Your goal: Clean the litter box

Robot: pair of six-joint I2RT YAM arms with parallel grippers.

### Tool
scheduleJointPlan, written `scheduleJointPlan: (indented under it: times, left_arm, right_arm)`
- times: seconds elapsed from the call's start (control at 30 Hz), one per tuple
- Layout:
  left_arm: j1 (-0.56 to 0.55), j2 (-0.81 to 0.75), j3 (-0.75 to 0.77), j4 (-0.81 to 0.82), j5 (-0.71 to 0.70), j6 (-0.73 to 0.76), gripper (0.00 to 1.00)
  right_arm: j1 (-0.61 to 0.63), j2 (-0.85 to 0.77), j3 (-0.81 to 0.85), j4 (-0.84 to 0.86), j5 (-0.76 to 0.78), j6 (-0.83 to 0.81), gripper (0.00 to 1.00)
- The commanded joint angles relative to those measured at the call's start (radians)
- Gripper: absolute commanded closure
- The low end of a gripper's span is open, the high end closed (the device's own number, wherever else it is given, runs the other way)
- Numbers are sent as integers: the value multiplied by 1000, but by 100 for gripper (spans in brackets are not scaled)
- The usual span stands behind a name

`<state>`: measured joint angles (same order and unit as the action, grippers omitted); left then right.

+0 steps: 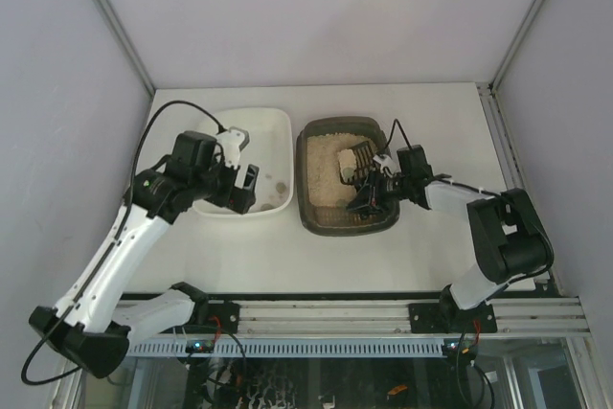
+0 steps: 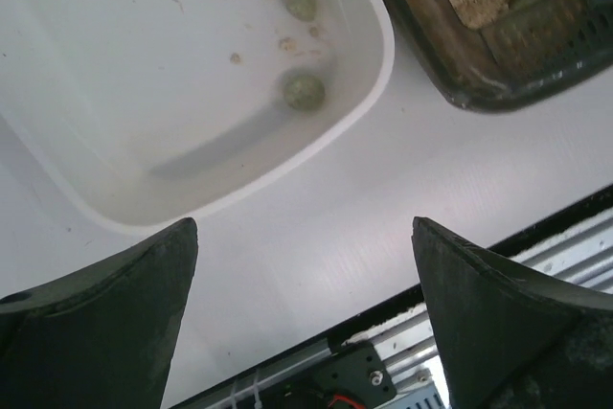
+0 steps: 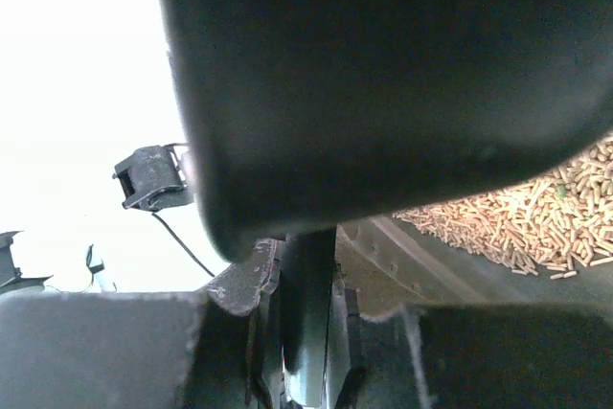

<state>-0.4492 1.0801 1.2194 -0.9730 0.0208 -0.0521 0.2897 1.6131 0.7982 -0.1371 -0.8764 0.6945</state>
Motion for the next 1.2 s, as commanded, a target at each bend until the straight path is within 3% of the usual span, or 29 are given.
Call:
scheduleJointPlan:
  times: [0.0, 0.1, 0.23, 0.4, 0.5, 0.6, 0.7, 0.93, 1.1, 1.17]
  left_arm:
    - [4, -100, -112, -28, 123, 212, 3]
    - [9, -139, -185, -13, 97, 221, 4]
    - [53, -159, -252, 41, 63, 198, 3]
    - [104, -133, -270, 69, 50, 182, 4]
    - [105, -123, -270, 71, 49, 176, 5]
    - [106, -113, -269, 72, 48, 173, 5]
    - [106, -106, -270, 71, 68, 175, 5]
    - [106, -109, -270, 72, 85, 173, 6]
    - [106, -105, -269, 73, 84, 171, 6]
    - [106, -101, -270, 73, 82, 171, 6]
  right_arm:
    - [0, -71, -81, 341, -25, 74, 100]
    - [-2, -40, -100, 412, -48, 76, 100]
    - [-1, -13, -207, 757, -75, 200, 100]
    - [15, 4, -234, 927, -75, 180, 100]
    - [13, -1, -295, 1148, -68, 236, 100]
    - [5, 49, -316, 1345, -69, 333, 100]
    - [4, 198, -302, 1635, -88, 541, 100]
    - [73, 286, -206, 1642, -135, 621, 100]
    - [74, 302, -187, 1641, -66, 706, 100]
    - [102, 336, -137, 1640, -126, 769, 100]
